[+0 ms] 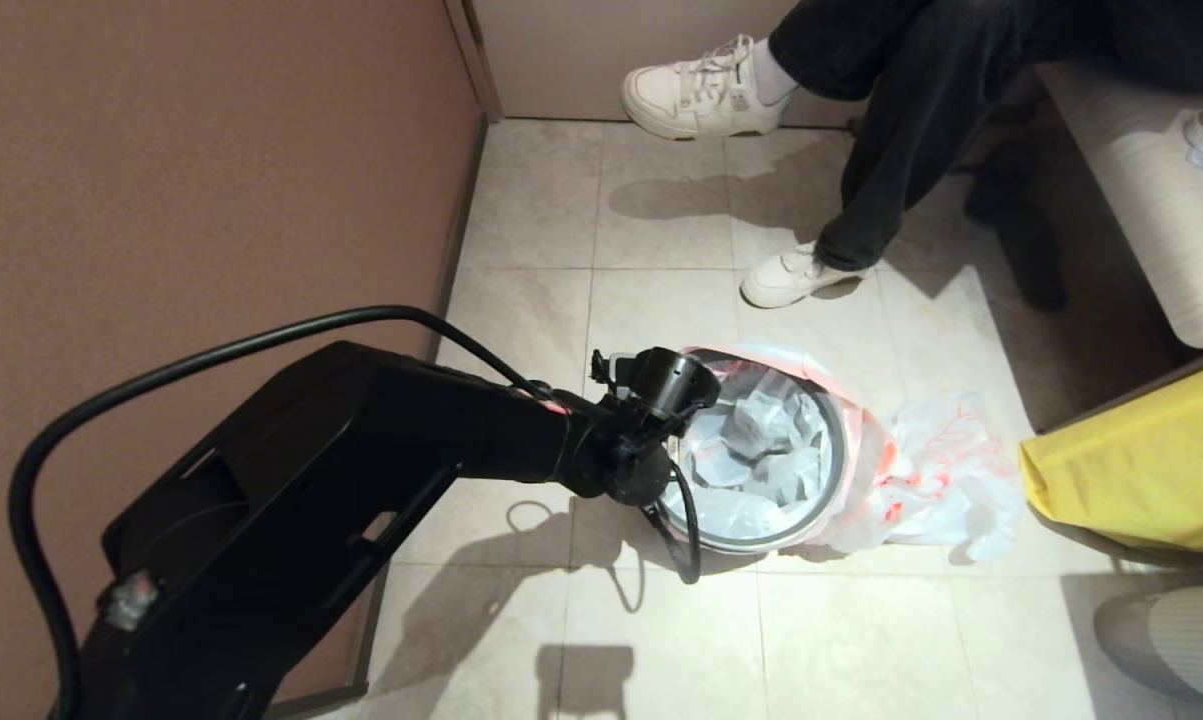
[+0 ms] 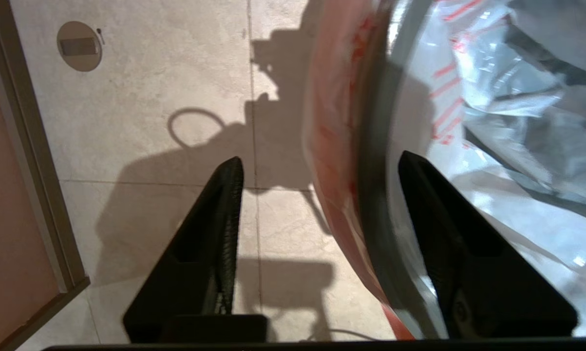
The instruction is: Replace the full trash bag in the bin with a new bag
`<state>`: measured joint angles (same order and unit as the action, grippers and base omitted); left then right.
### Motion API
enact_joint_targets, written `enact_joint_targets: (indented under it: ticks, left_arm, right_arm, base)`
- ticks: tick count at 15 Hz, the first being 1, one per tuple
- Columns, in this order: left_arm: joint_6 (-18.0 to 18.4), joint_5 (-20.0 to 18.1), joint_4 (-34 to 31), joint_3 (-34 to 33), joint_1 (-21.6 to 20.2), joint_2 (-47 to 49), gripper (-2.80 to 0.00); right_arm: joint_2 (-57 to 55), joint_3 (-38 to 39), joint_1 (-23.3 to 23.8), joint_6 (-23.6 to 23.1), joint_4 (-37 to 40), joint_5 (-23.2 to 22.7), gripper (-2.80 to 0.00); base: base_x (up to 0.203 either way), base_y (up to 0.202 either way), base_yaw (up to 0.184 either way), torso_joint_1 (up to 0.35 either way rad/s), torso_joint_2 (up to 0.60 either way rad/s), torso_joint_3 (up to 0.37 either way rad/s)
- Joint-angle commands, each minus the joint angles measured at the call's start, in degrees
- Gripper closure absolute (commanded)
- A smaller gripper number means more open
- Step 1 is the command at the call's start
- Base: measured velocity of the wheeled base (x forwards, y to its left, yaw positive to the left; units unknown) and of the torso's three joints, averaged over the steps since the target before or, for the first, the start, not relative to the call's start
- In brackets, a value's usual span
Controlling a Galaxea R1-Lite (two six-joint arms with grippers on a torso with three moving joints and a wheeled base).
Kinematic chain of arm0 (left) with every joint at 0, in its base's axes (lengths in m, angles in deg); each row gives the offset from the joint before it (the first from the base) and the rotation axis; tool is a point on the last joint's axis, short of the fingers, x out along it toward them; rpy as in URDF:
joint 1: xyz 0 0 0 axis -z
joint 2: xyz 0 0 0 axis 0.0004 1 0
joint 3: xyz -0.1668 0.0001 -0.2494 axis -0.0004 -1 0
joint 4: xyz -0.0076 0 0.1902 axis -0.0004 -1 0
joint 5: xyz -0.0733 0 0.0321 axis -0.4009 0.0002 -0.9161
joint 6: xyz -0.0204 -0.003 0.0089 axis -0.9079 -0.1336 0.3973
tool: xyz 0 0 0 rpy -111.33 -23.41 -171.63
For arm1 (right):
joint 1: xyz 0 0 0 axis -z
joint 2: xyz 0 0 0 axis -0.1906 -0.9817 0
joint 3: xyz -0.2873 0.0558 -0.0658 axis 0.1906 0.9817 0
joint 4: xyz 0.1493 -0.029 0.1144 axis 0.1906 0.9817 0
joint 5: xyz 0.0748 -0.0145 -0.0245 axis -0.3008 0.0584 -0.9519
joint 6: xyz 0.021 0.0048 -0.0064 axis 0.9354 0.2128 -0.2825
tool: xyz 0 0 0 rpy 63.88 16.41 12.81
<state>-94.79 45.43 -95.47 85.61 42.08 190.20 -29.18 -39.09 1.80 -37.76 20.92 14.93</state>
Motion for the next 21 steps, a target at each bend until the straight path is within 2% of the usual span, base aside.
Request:
enact_joint_targets:
  ticks: [1,3,6,9,10,13,18,21]
  left_arm:
    - [-0.17,0.24,-0.11,-0.78,0.65,-3.16,-2.80]
    - [-0.04,0.20,-0.30,-1.46,1.25,-4.70,-2.80]
    - [-0.34,-0.11,-2.26,-1.68,1.93,-6.97,-2.80]
    - [-0.18,-0.11,-2.35,-1.55,1.92,-7.07,-2.80]
    - [-0.09,-0.11,-2.35,-1.54,2.02,-7.07,0.00]
    - [0.15,-0.31,-2.38,-1.34,2.31,-6.83,0.00]
    - [0.17,-0.55,-3.13,0.11,2.62,-5.73,0.00]
    - [0.24,-0.30,-3.20,2.77,1.38,-1.32,0.00]
  right_arm:
    - [-1.18,-1.98,0.29,0.14,0.30,-0.14,0.00]
    - [-3.74,-4.34,0.32,0.15,0.14,-0.54,0.00]
    - [-10.02,-6.38,1.22,0.00,-0.87,-4.21,0.00]
    - [-21.49,-6.99,1.89,-2.56,-6.28,-5.70,0.00]
    - [-25.97,-7.10,1.86,-4.95,-8.51,-5.86,0.00]
    - [-40.94,-8.52,-1.55,-11.22,-15.96,-4.47,0.00]
    - [-67.94,-12.70,-22.07,-13.77,-32.99,9.51,0.00]
    - [-81.34,-18.42,-27.01,-14.33,-40.86,15.39,0.00]
  base:
    - [0.000,0.000,0.000,0.000,0.00,0.000]
    - [0.000,0.000,0.000,0.000,0.00,0.000]
    - [0.000,0.000,0.000,0.000,0.00,0.000]
    - [0.000,0.000,0.000,0.000,0.00,0.000]
    - [0.000,0.000,0.000,0.000,0.00,0.000]
    - [0.000,0.000,0.000,0.000,0.00,0.000]
    - [0.000,0.000,0.000,0.000,0.00,0.000]
    - [0.000,0.000,0.000,0.000,0.00,0.000]
